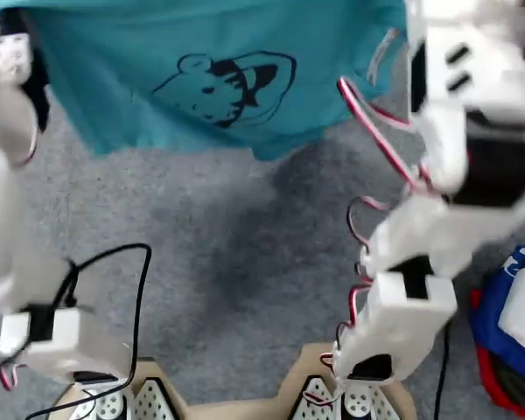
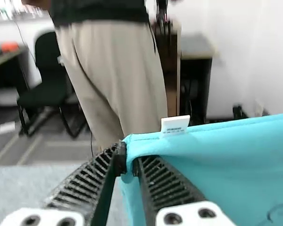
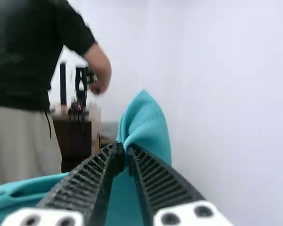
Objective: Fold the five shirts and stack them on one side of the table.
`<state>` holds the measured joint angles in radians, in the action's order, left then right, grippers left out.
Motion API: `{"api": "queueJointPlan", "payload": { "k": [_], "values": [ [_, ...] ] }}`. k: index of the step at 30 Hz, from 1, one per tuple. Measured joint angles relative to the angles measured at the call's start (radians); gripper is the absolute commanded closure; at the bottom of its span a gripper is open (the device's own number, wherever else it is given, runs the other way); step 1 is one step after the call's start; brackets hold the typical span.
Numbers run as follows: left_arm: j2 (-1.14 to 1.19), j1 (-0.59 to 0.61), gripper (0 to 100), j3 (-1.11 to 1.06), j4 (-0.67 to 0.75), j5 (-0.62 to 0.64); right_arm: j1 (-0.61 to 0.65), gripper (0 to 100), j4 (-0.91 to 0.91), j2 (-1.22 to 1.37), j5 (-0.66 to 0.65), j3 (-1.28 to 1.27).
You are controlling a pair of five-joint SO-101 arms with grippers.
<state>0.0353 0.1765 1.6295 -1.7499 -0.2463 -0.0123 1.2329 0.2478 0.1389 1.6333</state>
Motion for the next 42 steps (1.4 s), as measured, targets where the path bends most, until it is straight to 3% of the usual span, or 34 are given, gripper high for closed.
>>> {"api": "queueJointPlan", "payload": {
  "k": [5,15,20,33,36,42],
  "values": [
    [-0.112,0.003,98,0.006,0.0,0.0,-0.002,99.3,0.008,-0.157,-0.005,0.011],
    [-0.273,0.005,98,0.021,0.0,0.002,-0.009,99.3,0.054,-0.376,-0.149,0.029],
    [-0.282,0.006,98,-0.012,0.0,0.092,-0.009,99.3,0.13,-0.377,-0.15,0.021],
    [-0.256,0.011,98,-0.818,0.038,0.114,-0.008,99.3,0.172,-0.204,-0.138,-0.287],
    [-0.233,0.023,98,-1.039,0.163,0.114,-0.008,99.3,0.124,-0.103,-0.11,-0.388],
    [-0.166,0.034,98,-1.439,0.565,0.114,-0.008,99.3,-0.112,0.172,-0.101,-0.512]
  ]
}}
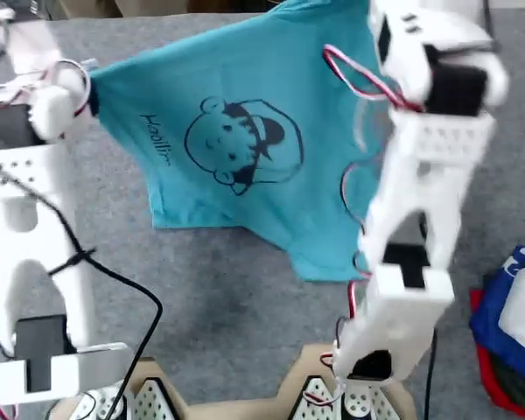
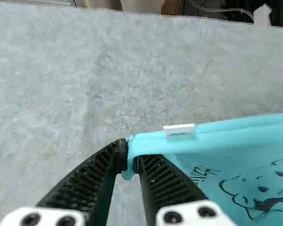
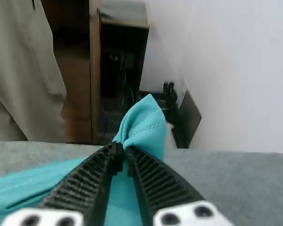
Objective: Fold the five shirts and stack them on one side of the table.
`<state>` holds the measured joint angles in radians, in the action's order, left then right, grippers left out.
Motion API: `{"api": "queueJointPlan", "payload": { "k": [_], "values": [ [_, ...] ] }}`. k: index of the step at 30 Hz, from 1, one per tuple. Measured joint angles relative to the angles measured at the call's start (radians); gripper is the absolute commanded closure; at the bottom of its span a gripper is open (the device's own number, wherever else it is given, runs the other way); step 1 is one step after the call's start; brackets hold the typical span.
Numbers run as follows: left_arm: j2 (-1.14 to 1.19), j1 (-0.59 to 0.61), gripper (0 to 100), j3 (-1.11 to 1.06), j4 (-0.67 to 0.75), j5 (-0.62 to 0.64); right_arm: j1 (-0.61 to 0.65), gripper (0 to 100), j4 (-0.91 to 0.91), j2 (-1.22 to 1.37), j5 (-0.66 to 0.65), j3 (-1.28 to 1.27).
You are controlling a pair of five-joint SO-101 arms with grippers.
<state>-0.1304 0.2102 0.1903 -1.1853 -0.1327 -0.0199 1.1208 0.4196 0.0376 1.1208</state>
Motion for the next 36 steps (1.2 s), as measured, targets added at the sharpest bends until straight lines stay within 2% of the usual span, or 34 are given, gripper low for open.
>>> {"api": "queueJointPlan", "payload": {
  "k": [4,8,11,14,19,22,26,31,33,36],
  "values": [
    [0.089,0.005,98,-0.201,0.301,0.0,-0.04,99.3,-0.186,0.186,0.0,-0.002],
    [0.229,-0.006,98,-0.262,0.578,0.0,-0.049,99.3,-0.307,0.341,0.0,0.046],
    [0.342,-0.023,98,-0.255,0.68,0.0,-0.052,99.3,-0.321,0.423,0.0,0.109],
    [0.437,-0.043,98,-0.199,0.654,0.0,-0.048,96.7,-0.265,0.471,0.0,0.158],
    [0.519,-0.066,98,-0.094,0.528,0.0,0.061,79.8,-0.071,0.52,0.0,0.18],
    [0.532,-0.066,98,-0.063,0.453,0.0,0.161,81.8,-0.025,0.582,0.021,0.18],
    [0.532,-0.066,98,-0.058,0.348,0.0,0.273,86.6,-0.012,0.661,0.124,0.18],
    [0.532,-0.066,98,-0.058,0.241,0.0,0.328,87.1,0.035,0.721,0.265,0.18],
    [0.532,-0.066,98,-0.058,0.212,0.0,0.325,87.2,0.095,0.723,0.239,0.196],
    [0.532,-0.066,98,-0.058,0.196,0.0,0.322,87.1,0.239,0.723,0.051,0.244]
  ]
}}
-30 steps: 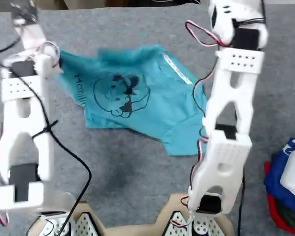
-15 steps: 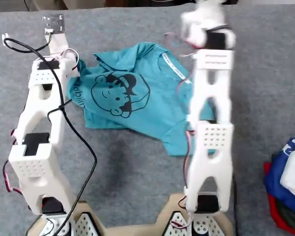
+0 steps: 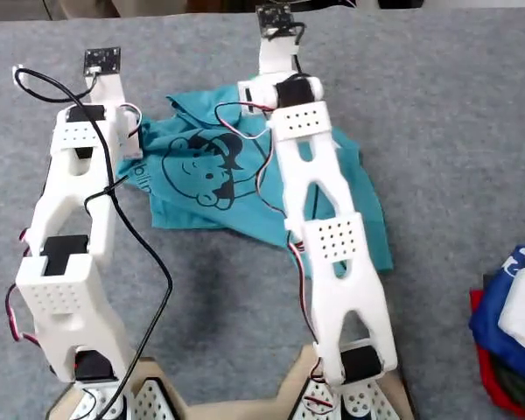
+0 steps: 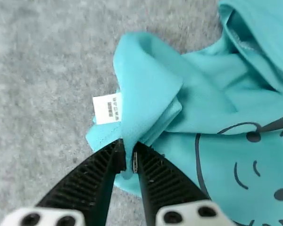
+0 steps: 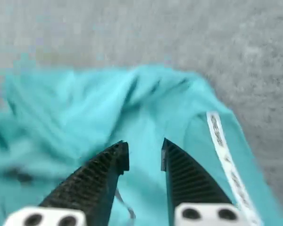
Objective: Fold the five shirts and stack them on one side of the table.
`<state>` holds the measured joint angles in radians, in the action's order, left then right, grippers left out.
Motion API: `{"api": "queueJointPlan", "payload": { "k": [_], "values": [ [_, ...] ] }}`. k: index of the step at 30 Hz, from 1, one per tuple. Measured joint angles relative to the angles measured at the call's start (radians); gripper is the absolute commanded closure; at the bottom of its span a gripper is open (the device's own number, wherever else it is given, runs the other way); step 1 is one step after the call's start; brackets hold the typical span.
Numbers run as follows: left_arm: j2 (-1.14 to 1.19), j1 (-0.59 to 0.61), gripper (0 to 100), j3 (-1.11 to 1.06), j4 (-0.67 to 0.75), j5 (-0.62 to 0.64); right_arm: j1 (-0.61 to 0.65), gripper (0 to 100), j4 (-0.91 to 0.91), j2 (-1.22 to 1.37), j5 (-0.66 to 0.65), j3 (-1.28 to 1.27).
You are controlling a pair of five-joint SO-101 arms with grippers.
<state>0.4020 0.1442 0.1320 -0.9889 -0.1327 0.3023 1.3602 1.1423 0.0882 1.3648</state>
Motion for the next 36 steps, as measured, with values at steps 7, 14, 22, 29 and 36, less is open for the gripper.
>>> {"api": "queueJointPlan", "payload": {
  "k": [7,14,22,29,36],
  "values": [
    [0.0,0.0,98,0.0,-0.006,0.0,-0.018,86.9,0.222,0.0,-0.835,0.114],
    [0.0,0.0,98,0.0,-0.006,0.0,-0.02,86.8,0.204,0.0,-1.049,0.118],
    [0.0,0.0,98,0.0,-0.006,0.0,0.0,86.8,0.213,0.0,-1.074,0.18],
    [0.0,0.025,98,0.002,-0.023,0.0,0.08,87.1,0.187,0.0,-1.088,0.227],
    [0.0,0.046,98,0.054,-0.147,0.057,0.081,87.1,0.072,0.135,-1.091,0.229]
  ]
}}
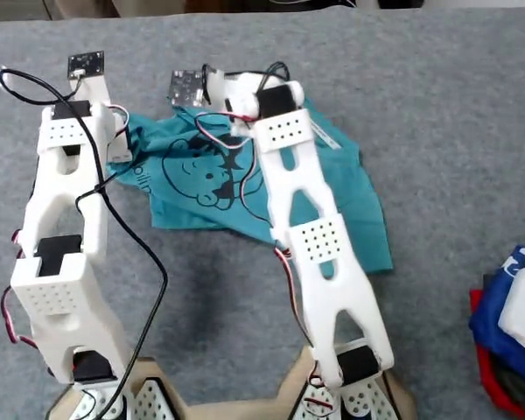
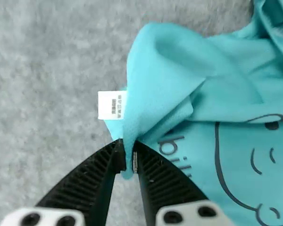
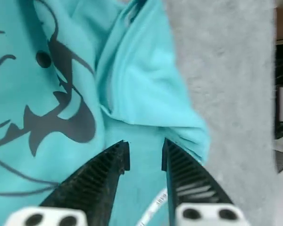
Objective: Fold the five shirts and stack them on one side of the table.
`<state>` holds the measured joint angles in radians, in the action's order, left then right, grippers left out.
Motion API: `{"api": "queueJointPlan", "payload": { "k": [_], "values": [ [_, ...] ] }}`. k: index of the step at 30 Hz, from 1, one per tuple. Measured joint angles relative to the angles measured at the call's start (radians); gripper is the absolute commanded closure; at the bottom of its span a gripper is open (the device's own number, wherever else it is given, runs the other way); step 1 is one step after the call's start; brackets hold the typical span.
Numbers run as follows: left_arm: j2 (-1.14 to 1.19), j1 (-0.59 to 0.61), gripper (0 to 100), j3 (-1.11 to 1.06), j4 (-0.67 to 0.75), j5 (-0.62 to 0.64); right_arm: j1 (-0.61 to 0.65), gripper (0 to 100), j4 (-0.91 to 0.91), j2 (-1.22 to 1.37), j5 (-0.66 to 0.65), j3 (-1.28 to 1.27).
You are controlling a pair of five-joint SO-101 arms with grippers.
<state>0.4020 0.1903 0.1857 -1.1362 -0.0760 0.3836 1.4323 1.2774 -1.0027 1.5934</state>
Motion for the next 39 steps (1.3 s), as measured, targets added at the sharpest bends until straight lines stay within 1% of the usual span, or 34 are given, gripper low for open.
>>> {"api": "queueJointPlan", "payload": {
  "k": [4,6,12,30,38,39],
  "values": [
    [0.0,0.0,98,0.028,-0.012,0.064,0.0,87.1,-0.051,0.071,0.0,0.0],
    [0.0,0.0,98,0.041,-0.014,0.074,0.0,87.1,-0.075,0.094,0.0,0.0],
    [0.0,0.0,98,0.048,-0.014,0.075,0.0,87.1,-0.141,0.132,0.0,0.0],
    [0.0,0.0,98,0.048,-0.014,0.075,0.014,87.6,-0.221,0.199,0.0,0.0],
    [0.0,0.0,98,0.048,-0.014,0.075,0.015,99.2,-0.221,0.203,0.0,0.0],
    [0.0,0.0,98,0.048,-0.014,0.075,0.015,99.5,-0.221,0.203,0.0,0.0]
  ]
}}
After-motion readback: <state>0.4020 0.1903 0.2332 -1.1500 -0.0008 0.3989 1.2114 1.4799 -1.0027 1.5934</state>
